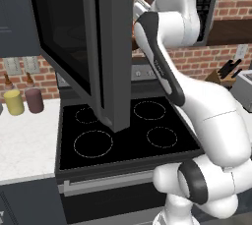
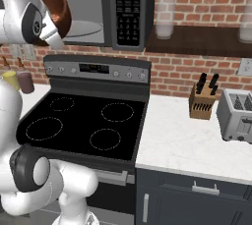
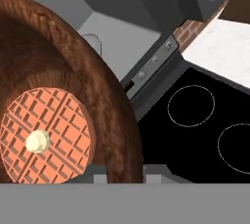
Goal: Open the microwave, place the bowl with waffle inside the microwave, then close the microwave door and turn it on.
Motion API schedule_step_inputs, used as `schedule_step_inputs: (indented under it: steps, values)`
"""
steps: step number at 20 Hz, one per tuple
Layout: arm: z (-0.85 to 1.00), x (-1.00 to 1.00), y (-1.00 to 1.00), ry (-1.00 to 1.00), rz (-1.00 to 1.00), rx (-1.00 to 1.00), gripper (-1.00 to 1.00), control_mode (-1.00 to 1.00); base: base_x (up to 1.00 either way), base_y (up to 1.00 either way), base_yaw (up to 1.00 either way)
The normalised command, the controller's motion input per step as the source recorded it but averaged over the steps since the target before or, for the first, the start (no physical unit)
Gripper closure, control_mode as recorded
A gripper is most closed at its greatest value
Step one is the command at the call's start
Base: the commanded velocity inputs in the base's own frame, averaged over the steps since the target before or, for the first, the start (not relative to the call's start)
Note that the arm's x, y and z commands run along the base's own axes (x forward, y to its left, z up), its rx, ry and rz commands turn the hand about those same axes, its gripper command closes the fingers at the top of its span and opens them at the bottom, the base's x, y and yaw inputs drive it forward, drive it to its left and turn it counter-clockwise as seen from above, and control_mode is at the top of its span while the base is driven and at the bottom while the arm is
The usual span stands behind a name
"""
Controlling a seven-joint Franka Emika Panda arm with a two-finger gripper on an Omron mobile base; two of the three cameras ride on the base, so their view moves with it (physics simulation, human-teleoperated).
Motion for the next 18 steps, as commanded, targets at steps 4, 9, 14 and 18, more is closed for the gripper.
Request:
schedule_step_inputs:
  steps: [4,9,14,18]
  values:
    - [0.0,0.6,0.39,0.0,-0.01,0.0,1.0,-1.0,0.0,0.0,0.0]
    - [0.05,0.62,0.19,0.0,0.0,0.0,1.0,-1.0,0.0,0.0,0.0]
    - [0.05,0.65,0.22,0.05,-0.01,0.0,1.0,-1.0,0.0,0.0,0.0]
    - [0.0,0.67,0.2,0.06,0.0,0.0,1.0,-1.0,0.0,0.0,0.0]
